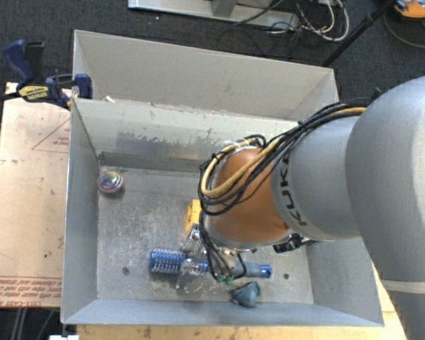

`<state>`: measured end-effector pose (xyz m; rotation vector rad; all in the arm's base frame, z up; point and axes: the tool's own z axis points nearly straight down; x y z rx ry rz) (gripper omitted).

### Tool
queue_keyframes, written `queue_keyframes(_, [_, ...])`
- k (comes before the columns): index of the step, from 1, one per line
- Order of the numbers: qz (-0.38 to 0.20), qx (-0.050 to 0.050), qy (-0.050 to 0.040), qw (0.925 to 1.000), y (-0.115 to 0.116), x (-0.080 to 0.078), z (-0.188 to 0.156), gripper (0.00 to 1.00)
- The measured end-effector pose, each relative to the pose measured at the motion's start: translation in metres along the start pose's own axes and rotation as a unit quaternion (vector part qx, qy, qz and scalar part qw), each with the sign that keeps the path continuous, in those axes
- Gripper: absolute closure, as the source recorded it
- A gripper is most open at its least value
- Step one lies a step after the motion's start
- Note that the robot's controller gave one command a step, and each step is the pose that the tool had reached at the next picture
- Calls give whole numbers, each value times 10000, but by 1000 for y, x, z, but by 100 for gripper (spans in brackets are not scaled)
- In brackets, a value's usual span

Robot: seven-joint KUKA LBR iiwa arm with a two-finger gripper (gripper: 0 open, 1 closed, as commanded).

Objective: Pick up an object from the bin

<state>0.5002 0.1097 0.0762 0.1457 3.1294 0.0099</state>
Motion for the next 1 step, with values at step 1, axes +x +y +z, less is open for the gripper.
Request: queue_keyframes(1, [-589,19,6,9983,1,-3,-126,100])
